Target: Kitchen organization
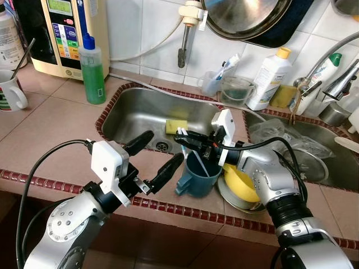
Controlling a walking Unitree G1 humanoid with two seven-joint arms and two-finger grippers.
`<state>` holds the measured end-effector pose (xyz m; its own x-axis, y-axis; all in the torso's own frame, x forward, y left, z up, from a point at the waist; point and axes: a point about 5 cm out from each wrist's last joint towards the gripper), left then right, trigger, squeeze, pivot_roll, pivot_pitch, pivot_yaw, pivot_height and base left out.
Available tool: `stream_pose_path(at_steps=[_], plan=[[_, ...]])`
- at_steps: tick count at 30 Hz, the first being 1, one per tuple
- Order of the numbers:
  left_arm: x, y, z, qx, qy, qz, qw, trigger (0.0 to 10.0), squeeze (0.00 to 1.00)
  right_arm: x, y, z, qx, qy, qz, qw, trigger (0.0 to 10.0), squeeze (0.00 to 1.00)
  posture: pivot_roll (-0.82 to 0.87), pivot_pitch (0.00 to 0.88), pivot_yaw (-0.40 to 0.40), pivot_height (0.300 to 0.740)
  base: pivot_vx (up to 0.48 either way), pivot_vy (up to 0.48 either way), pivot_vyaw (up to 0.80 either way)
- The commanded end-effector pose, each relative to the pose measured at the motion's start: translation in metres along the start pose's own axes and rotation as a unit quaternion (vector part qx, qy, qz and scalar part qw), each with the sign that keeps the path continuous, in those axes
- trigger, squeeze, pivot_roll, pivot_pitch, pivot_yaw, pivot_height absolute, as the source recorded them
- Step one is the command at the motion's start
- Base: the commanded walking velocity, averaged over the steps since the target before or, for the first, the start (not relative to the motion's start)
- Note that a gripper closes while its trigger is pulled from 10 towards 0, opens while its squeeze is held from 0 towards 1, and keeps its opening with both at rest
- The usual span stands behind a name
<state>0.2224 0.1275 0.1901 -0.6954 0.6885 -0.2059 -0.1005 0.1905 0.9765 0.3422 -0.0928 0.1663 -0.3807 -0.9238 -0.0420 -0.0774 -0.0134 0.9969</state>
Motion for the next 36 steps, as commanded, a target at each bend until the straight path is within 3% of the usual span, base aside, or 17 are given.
stream_pose_path(at_steps=[1, 21, 36], plan=[[-0.004, 0.000, -0.002, -0.001, -0.011, -0.002, 1.000, 10.0, 0.00, 0.009, 0.009, -0.005, 0.006, -0.004, -0.014, 1.000, 10.0, 0.00, 0.12, 0.000, -0.142, 0.740, 0.000, 0.000, 0.00], [-0.009, 0.001, 0.001, 0.003, -0.018, -0.003, 1.000, 10.0, 0.00, 0.018, 0.061, -0.008, 0.018, -0.012, -0.098, 0.995, 10.0, 0.00, 0.08, 0.008, -0.108, 0.740, 0.000, 0.000, 0.00], [-0.013, -0.001, 0.004, 0.003, -0.026, -0.003, 1.000, 10.0, 0.00, 0.016, 0.084, -0.009, 0.024, -0.005, -0.124, 0.992, 10.0, 0.00, 0.08, 0.000, -0.096, 0.740, 0.000, 0.000, 0.00]])
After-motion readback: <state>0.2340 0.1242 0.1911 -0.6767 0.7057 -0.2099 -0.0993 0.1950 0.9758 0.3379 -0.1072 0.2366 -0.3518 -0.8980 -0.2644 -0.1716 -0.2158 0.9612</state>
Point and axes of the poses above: a point about 5 cm out from each wrist's last joint towards the gripper, its own x axis pointing back from the gripper into the wrist, its own y axis along the axis of the wrist's last joint, z = x × y, and after that the axes turned 6 degrees about x, right-handed
